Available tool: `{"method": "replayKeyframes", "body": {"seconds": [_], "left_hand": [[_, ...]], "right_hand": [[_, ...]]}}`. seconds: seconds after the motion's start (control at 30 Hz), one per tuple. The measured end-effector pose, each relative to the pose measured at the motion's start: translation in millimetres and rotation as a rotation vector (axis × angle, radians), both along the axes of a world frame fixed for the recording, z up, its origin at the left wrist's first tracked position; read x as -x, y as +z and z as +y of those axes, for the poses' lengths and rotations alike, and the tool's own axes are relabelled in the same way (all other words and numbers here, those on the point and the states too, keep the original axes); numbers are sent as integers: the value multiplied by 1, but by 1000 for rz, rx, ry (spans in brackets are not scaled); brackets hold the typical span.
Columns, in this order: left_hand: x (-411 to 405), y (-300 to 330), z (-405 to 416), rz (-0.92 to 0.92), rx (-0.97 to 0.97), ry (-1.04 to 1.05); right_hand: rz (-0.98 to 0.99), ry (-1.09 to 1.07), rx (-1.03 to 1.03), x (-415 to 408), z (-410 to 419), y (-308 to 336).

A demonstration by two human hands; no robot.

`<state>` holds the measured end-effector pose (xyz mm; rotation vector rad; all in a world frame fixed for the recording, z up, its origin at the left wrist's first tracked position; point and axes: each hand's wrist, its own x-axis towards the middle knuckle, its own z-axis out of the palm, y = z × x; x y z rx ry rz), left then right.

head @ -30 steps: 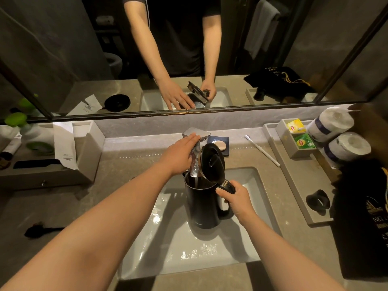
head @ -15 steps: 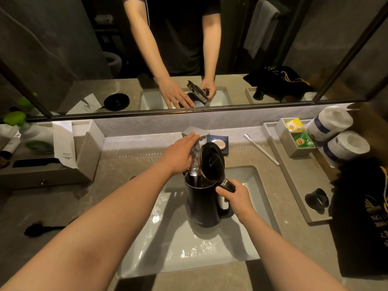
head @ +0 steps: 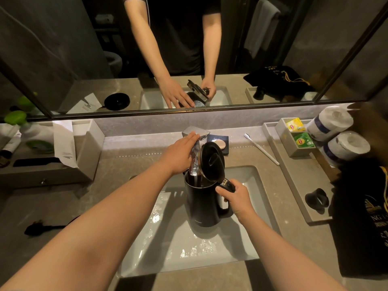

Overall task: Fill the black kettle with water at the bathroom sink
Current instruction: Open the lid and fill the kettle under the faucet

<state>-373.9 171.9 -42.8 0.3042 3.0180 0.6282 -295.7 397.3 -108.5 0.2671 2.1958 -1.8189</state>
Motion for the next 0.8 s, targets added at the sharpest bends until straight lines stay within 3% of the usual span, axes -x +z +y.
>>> {"method": "replayKeyframes", "body": {"seconds": [0.8], "left_hand": [[0, 0, 0, -14, -19, -2]], "right_hand": [[8, -5, 2, -2, -1, 2]]}}
